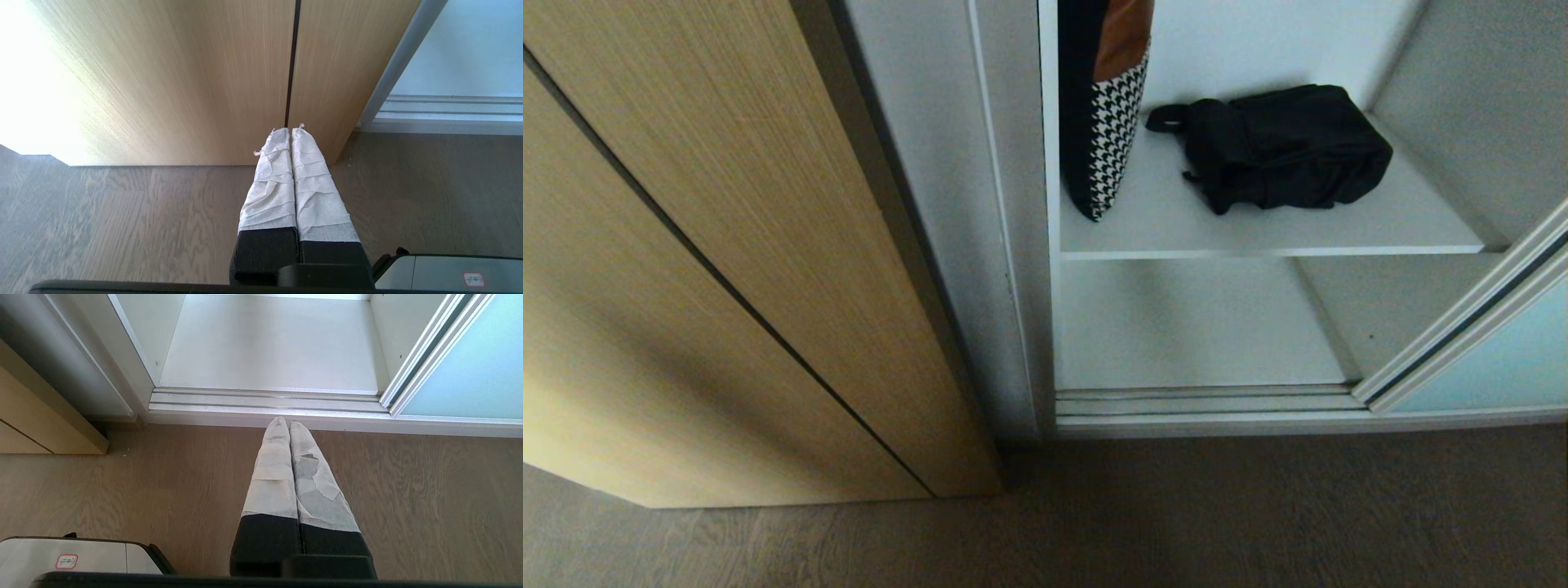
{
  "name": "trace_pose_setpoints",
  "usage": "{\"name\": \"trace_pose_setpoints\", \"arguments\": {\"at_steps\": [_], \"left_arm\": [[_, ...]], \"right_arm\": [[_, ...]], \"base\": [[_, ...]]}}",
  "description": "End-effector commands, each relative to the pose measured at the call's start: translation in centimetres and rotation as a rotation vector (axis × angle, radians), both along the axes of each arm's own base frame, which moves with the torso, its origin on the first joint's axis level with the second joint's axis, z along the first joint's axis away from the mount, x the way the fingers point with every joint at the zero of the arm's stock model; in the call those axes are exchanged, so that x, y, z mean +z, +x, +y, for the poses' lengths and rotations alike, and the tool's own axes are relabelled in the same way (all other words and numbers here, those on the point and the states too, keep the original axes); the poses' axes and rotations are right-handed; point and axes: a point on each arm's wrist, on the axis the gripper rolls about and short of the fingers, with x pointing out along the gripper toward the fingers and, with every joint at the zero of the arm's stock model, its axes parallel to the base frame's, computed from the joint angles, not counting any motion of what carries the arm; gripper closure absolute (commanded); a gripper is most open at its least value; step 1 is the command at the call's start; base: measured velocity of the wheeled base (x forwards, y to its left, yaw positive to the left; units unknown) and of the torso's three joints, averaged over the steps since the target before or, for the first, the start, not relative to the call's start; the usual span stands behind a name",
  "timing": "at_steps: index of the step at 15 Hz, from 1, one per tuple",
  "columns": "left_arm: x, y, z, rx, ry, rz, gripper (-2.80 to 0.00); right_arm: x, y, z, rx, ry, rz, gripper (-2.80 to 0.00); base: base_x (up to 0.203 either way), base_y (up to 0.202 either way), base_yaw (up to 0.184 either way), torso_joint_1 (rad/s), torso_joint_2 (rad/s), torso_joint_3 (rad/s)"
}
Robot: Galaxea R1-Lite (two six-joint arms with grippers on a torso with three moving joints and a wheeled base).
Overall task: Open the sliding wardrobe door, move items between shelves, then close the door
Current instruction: Close the door
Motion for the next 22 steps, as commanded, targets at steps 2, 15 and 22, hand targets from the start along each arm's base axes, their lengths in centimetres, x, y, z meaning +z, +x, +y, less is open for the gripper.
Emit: {"name": "trace_pose_setpoints", "arguments": {"at_steps": [2,15,22], "left_arm": [[0.01,0.01,0.0,0.001,0.0,0.0,0.0],[0.04,0.04,0.01,0.002,0.0,-0.007,0.0],[-0.01,0.11,0.01,0.002,0.011,-0.018,0.0]], "right_arm": [[0.0,-0.01,0.0,0.0,0.0,-0.002,0.0],[0.0,-0.01,0.0,0.0,0.0,-0.002,0.0],[0.0,0.0,0.0,0.0,0.0,-0.001,0.0]], "base": [[0.0,0.0,0.0,0.004,0.0,0.102],[0.0,0.0,0.0,0.002,0.0,0.188],[0.0,0.0,0.0,0.0,0.0,0.012]]}}
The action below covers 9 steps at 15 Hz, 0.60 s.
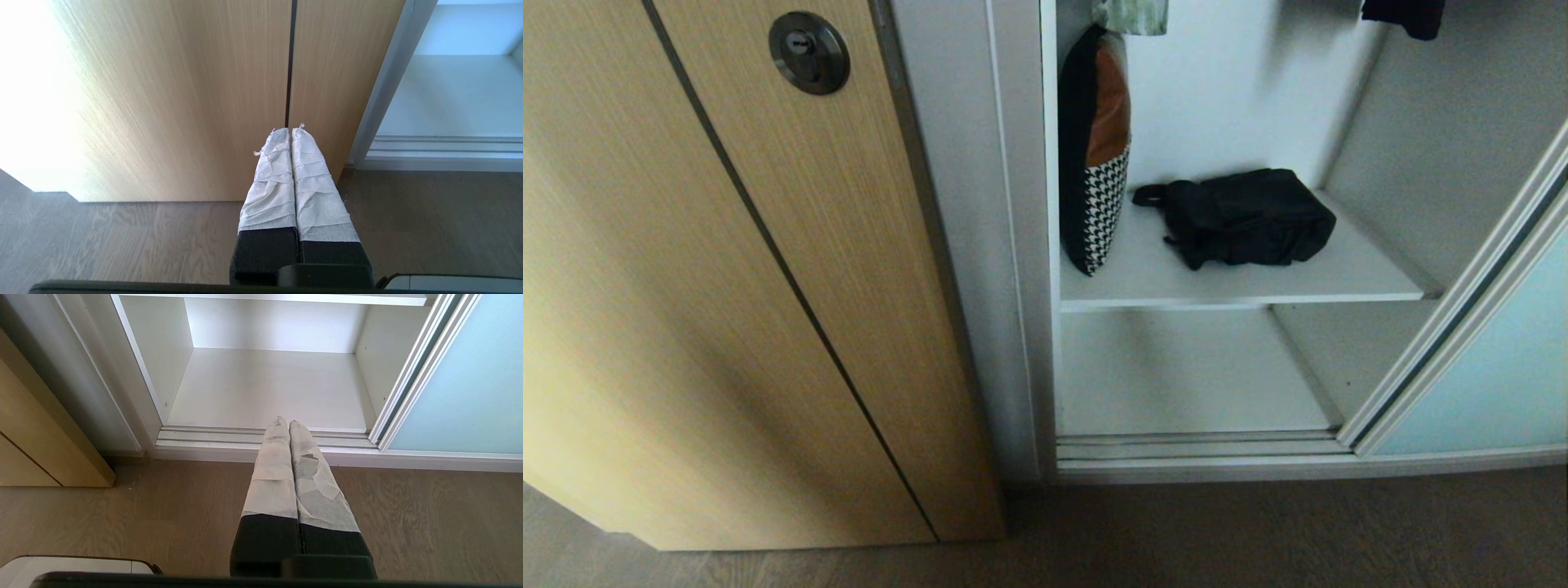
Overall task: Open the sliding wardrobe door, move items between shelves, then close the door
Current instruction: Close the door
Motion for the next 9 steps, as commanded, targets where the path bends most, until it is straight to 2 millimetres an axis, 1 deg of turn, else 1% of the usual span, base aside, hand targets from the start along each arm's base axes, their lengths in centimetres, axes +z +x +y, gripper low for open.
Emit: {"name": "trace_pose_setpoints", "arguments": {"at_steps": [1,8,9], "left_arm": [[-0.03,0.03,0.0,0.0,0.0,0.001,0.0],[-0.02,0.02,0.0,0.0,-0.003,-0.002,0.0],[-0.02,0.02,0.0,0.001,-0.003,-0.002,0.0]], "right_arm": [[0.0,-0.01,0.0,-0.001,0.0,-0.002,0.0],[0.0,0.0,0.0,0.0,0.0,-0.001,0.0],[0.0,-0.01,0.0,-0.001,0.0,-0.002,0.0]], "base": [[0.0,0.0,0.0,0.0,0.0,0.0],[0.0,0.0,0.0,0.0,0.0,0.0],[0.003,-0.058,0.0,-0.001,0.0,0.006]]}}
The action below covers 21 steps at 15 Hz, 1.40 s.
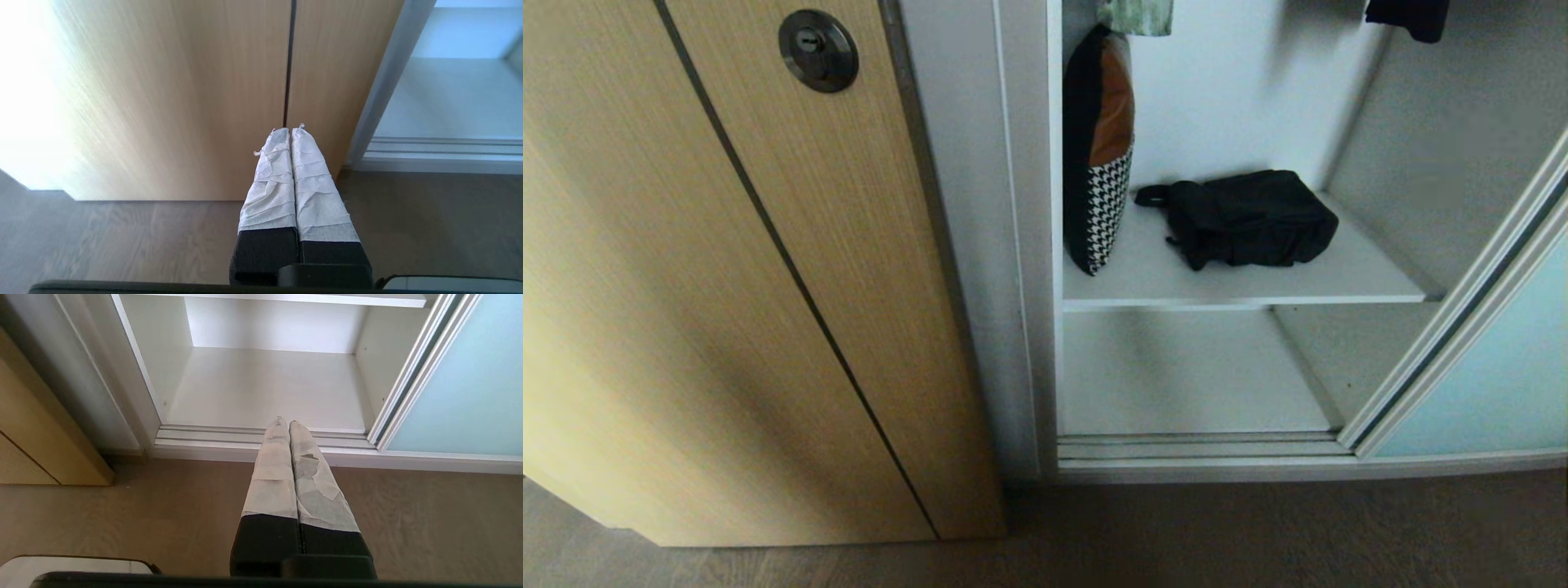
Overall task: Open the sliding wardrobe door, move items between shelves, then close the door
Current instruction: Close the door
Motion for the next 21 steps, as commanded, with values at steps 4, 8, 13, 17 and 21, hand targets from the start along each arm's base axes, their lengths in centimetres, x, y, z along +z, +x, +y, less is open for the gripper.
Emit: {"name": "trace_pose_setpoints", "arguments": {"at_steps": [4,8,13,17,21], "left_arm": [[-0.01,0.0,0.0,0.001,-0.001,0.001,0.0],[-0.02,0.01,0.0,0.001,-0.001,0.004,0.0],[-0.02,0.01,0.0,0.001,-0.002,0.004,0.0],[-0.02,0.01,0.0,0.001,-0.002,0.004,0.0],[-0.02,0.01,0.0,0.001,-0.002,0.004,0.0]], "right_arm": [[0.0,0.0,0.0,0.001,0.0,-0.001,0.0],[0.0,-0.01,-0.01,0.0,0.0,-0.002,0.0],[0.0,0.0,0.0,0.002,0.0,-0.001,0.0],[0.0,-0.01,0.0,0.002,0.0,-0.002,0.0],[0.0,-0.01,0.0,0.002,0.0,-0.001,0.0]], "base": [[0.001,-0.177,0.003,0.006,0.0,0.001],[0.0,-0.156,0.003,0.002,0.0,0.004],[0.0,-0.042,-0.001,0.001,0.0,0.002],[0.0,-0.196,0.001,0.002,0.0,0.002],[0.0,-0.197,0.003,0.003,0.0,0.003]]}}
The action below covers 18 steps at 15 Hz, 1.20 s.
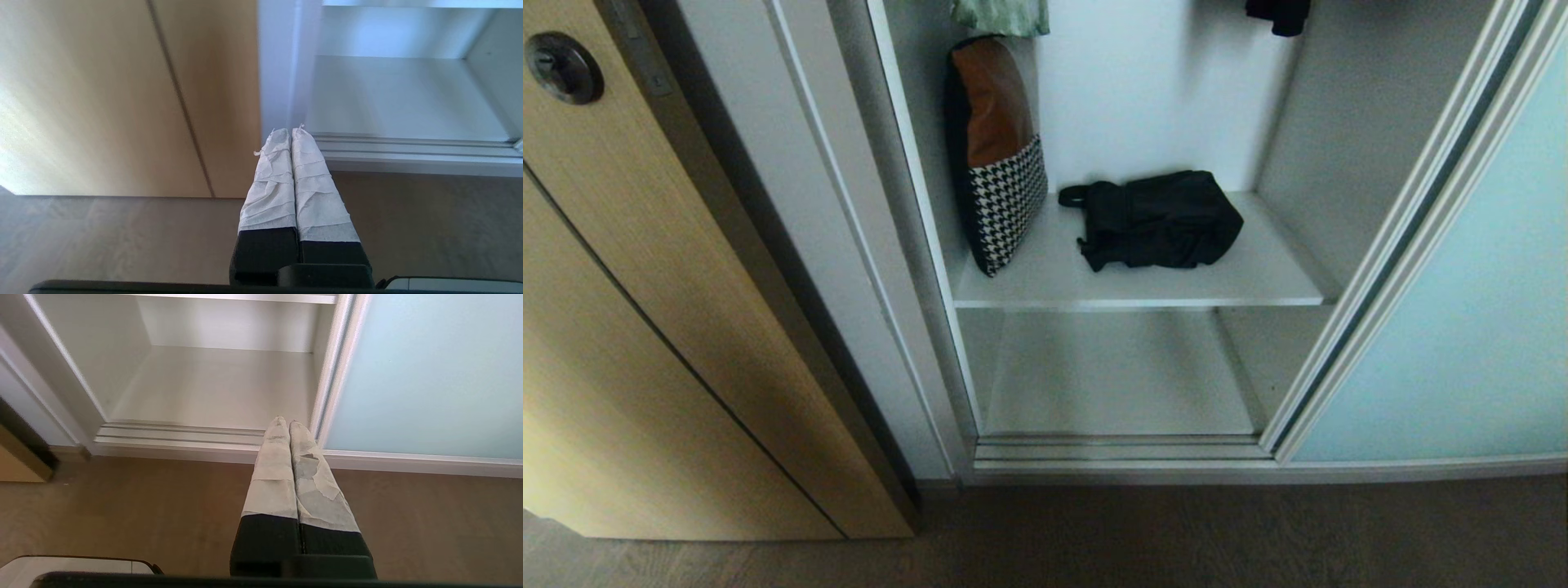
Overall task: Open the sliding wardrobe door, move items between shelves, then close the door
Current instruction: Close the door
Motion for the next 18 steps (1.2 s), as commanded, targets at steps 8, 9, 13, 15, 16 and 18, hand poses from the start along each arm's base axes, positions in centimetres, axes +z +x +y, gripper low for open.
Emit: {"name": "trace_pose_setpoints", "arguments": {"at_steps": [8,9,13,15,16,18], "left_arm": [[0.0,0.01,0.0,0.001,0.0,0.002,0.0],[0.0,0.01,0.0,0.001,0.0,0.002,0.0],[0.02,0.0,0.0,0.001,0.0,0.001,0.0],[0.0,0.01,0.0,0.001,0.0,0.002,0.0],[0.01,0.01,0.0,0.001,0.0,0.001,0.0],[0.04,0.0,0.0,0.001,0.002,0.001,0.0]], "right_arm": [[0.0,-0.01,0.0,0.0,0.0,-0.002,0.0],[0.0,0.0,0.0,-0.001,0.0,-0.001,0.0],[0.0,-0.01,0.0,0.0,0.0,-0.002,0.0],[0.0,-0.01,0.0,0.0,0.0,-0.002,0.0],[0.0,-0.01,0.0,0.0,0.0,-0.001,0.0],[0.0,-0.01,0.0,-0.001,0.0,-0.002,0.0]], "base": [[0.0,-0.199,0.001,0.001,0.0,0.003],[0.0,-0.2,0.001,0.006,0.0,0.002],[0.0,-0.194,0.001,0.002,0.0,0.002],[0.0,-0.195,0.003,0.004,0.0,0.003],[0.0,-0.195,0.003,0.002,0.0,0.002],[0.0,-0.193,0.002,0.003,0.0,0.004]]}}
